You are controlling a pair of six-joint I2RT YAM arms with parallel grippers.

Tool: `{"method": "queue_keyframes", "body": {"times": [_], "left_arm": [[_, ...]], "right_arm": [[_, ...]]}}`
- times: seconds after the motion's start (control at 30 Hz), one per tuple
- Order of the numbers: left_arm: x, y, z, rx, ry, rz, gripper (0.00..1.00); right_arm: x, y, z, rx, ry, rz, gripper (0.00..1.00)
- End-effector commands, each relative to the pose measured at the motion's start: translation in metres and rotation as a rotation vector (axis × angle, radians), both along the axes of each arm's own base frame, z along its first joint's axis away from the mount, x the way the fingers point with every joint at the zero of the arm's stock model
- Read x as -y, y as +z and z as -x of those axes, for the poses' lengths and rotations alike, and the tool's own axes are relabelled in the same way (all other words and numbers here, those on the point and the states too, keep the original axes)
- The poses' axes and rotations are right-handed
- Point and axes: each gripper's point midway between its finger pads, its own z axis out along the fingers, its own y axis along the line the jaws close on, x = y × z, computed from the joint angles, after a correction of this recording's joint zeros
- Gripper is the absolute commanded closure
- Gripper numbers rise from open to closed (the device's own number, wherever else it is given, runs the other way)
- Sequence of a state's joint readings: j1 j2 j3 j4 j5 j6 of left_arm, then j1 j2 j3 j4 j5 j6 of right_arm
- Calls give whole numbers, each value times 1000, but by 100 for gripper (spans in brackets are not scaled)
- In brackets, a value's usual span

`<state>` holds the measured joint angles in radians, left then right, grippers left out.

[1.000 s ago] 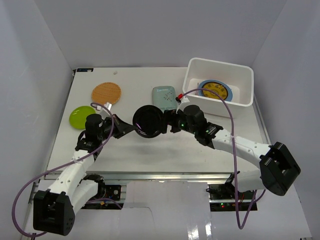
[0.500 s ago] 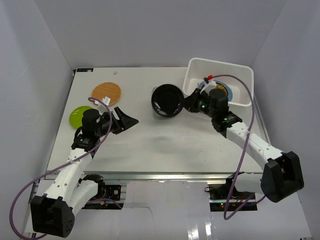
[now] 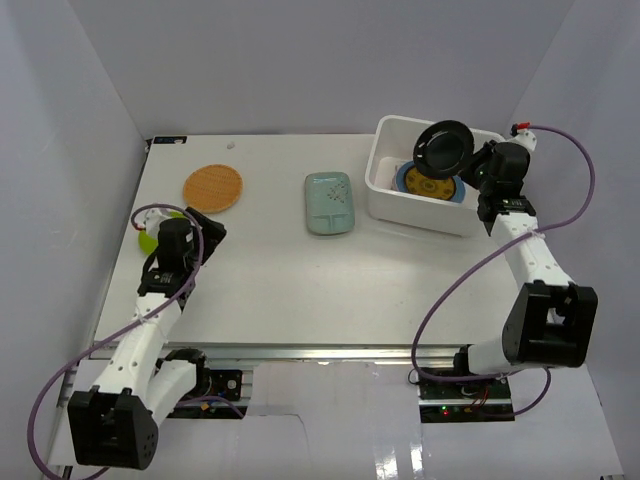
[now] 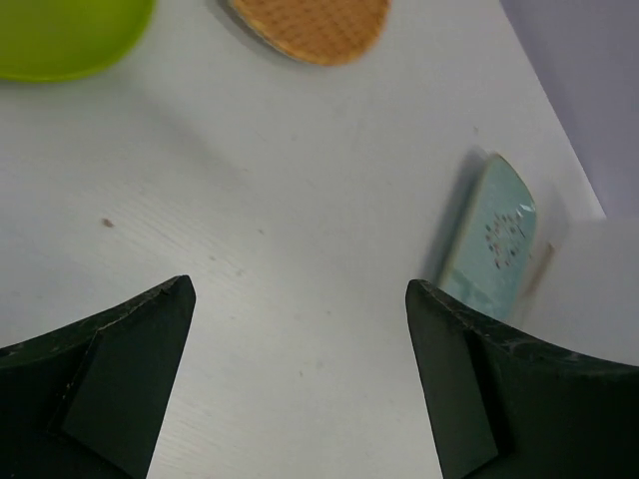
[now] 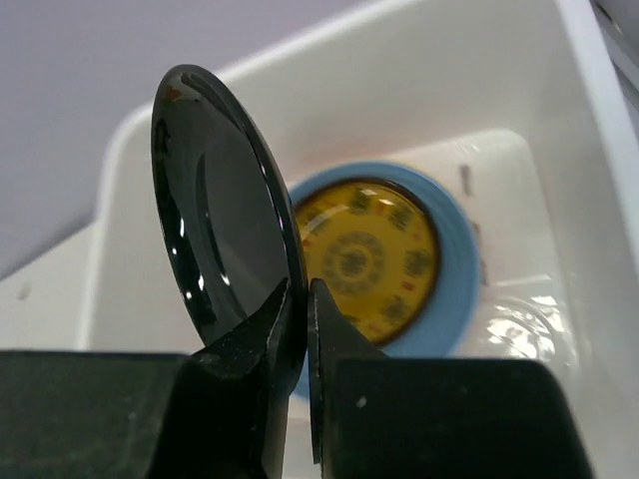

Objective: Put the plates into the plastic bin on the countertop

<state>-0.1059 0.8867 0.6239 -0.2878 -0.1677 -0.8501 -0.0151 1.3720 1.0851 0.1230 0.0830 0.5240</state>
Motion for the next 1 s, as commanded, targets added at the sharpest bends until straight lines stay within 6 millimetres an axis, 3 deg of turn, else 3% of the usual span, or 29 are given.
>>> {"method": "queue_keyframes", "body": {"times": [0.0, 0.1, 0.13, 0.23, 0.3, 0.53, 0.63, 0.77, 0.9, 0.93, 0.97], "left_arm": [[-49, -6, -3, -47, 234, -50, 2], [-72, -23, -3, -96, 322, -38, 3], [-87, -27, -2, -106, 368, -39, 3], [-113, -43, -6, -143, 436, 5, 4], [-120, -56, -11, -172, 447, 36, 5], [-154, -83, -20, -206, 514, 75, 6], [-160, -102, -27, -237, 510, 92, 7], [-160, -121, -42, -258, 483, 141, 12], [-163, -131, -50, -275, 473, 150, 33], [-167, -129, -56, -251, 474, 144, 35], [-168, -127, -58, -242, 471, 139, 36]], "right_arm": [[23, -25, -10, -71, -57, -20, 89], [25, -36, -10, -95, -53, -12, 58], [24, -36, -9, -97, -44, -10, 41], [19, -33, -2, -95, -14, -16, 20], [14, -22, 6, -67, 12, -21, 14], [-12, 2, 51, 46, 145, -38, 12], [-41, 18, 78, 126, 294, -84, 13], [-68, 12, 105, 149, 418, -138, 14], [-95, -4, 127, 130, 524, -158, 16], [-116, -7, 137, 125, 586, -159, 16], [-124, -10, 141, 122, 607, -155, 16]]}}
